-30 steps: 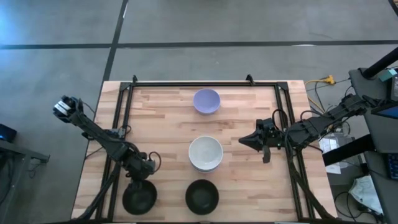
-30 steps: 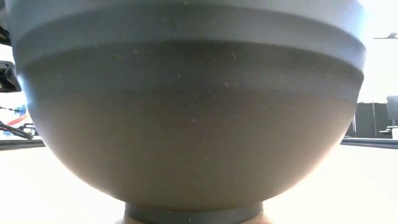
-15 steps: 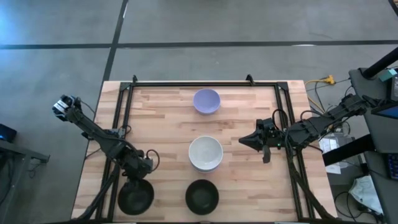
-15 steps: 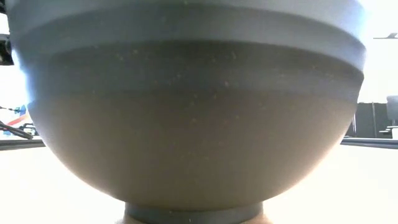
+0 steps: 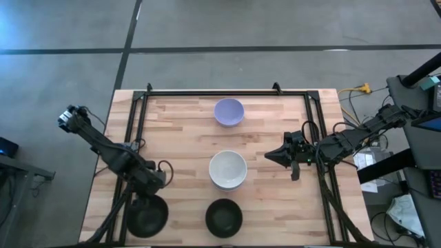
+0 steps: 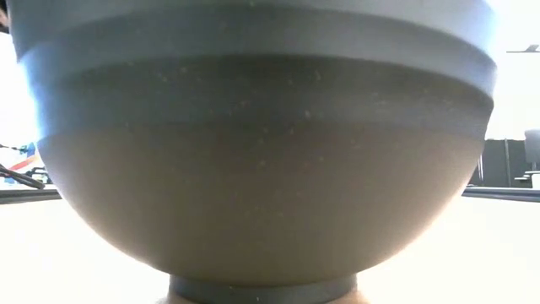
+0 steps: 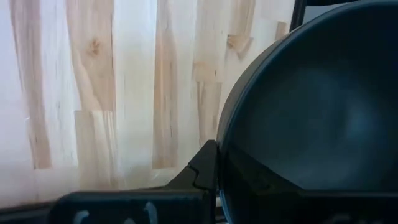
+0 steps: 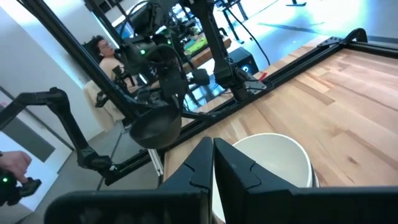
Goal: Nest bowls inside each other
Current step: Stack the left black bowl on top of the white bowl, then stack the bottom black bowl on top of the black bowl
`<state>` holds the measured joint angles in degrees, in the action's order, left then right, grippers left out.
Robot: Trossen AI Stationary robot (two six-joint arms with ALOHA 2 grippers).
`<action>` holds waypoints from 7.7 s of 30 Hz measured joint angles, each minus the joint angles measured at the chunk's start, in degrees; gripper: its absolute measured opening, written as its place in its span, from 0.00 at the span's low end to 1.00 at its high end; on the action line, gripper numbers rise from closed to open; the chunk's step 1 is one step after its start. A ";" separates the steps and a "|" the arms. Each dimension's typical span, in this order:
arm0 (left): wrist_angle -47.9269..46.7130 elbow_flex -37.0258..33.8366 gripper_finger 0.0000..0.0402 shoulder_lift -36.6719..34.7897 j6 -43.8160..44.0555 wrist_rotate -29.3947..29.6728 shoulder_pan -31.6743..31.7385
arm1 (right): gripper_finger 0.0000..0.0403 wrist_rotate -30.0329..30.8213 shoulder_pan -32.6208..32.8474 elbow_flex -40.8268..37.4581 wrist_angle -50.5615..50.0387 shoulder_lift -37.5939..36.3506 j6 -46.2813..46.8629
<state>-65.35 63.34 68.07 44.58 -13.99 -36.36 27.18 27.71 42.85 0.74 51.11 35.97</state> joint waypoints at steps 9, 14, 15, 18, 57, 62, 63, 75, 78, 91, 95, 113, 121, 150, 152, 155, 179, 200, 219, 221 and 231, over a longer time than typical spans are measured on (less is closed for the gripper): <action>-5.47 6.48 0.00 0.02 0.17 0.43 0.00 | 0.02 0.00 0.00 0.00 -0.03 -0.02 -0.06; -8.54 9.49 0.00 0.18 1.25 0.44 0.03 | 0.02 0.00 0.00 0.00 -0.03 -0.02 -0.20; -8.78 9.80 0.00 0.24 1.59 0.43 0.09 | 0.02 0.00 -0.01 0.00 -0.07 -0.02 -0.20; -8.98 10.13 0.00 0.24 3.38 0.40 0.52 | 0.02 0.00 0.01 0.00 -0.34 -0.02 -0.20; -17.60 50.18 0.00 27.07 -13.78 5.36 31.09 | 0.02 0.55 0.01 0.00 -0.58 -0.02 -0.61; -18.24 57.17 0.00 30.77 -15.04 5.45 32.10 | 0.02 0.03 0.04 0.00 -1.10 -0.02 -1.03; -18.28 58.24 0.00 31.34 -15.25 5.49 32.30 | 0.02 0.02 0.04 0.00 -1.22 -0.02 -1.10; -22.76 62.76 0.00 36.02 -13.53 7.41 34.18 | 0.02 -0.11 0.01 0.02 -5.29 -0.04 -3.08; -23.88 62.76 0.00 37.18 -12.22 8.54 34.27 | 0.02 -0.11 0.01 0.02 -6.32 -0.04 -3.04; -23.43 62.74 0.00 41.38 -13.65 8.71 36.68 | 0.02 -0.11 0.01 0.02 -7.40 -0.07 -3.03; -21.30 62.79 0.00 42.03 -14.94 8.56 37.69 | 0.02 -0.11 0.01 0.02 -7.83 -0.07 -2.78; -17.24 62.96 0.00 47.86 -17.68 8.40 38.32 | 0.02 -0.13 0.01 0.02 -8.69 -0.13 -2.54; -15.88 62.68 0.00 49.26 -18.14 8.31 38.32 | 0.02 -0.59 0.04 0.02 -8.70 -0.15 -2.32; -17.22 62.06 0.16 52.33 -25.50 7.70 37.44 | 0.02 -2.10 0.17 0.02 -8.84 -0.15 0.20; -17.30 62.19 0.22 52.15 -25.51 7.73 37.44 | 0.02 -2.10 0.17 0.02 -8.84 -0.15 0.23; -17.68 62.52 0.32 51.73 -25.47 7.78 37.44 | 0.02 -2.10 0.17 0.02 -8.84 -0.14 0.27; -8.73 28.84 0.45 18.43 -17.42 17.29 21.01 | 0.02 -14.03 4.64 0.02 -5.00 5.93 10.36; 27.41 -9.19 0.45 -3.75 -3.30 16.21 6.27 | 0.37 -11.69 13.49 13.70 -0.88 36.49 42.27; 27.47 -18.40 0.45 -17.34 -3.41 16.14 1.68 | 0.42 -9.54 12.45 64.71 -60.77 68.77 73.89; 27.43 -18.50 0.45 -17.54 -3.43 16.13 1.70 | 0.42 -9.57 12.47 68.36 -64.05 71.56 75.46; 27.65 -18.50 0.45 -16.62 -4.94 15.83 1.70 | 0.42 -13.92 12.35 79.08 -74.65 80.53 79.54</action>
<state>-37.70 44.84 51.45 39.64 1.85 -34.65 13.26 40.06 121.93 -73.91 131.64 115.51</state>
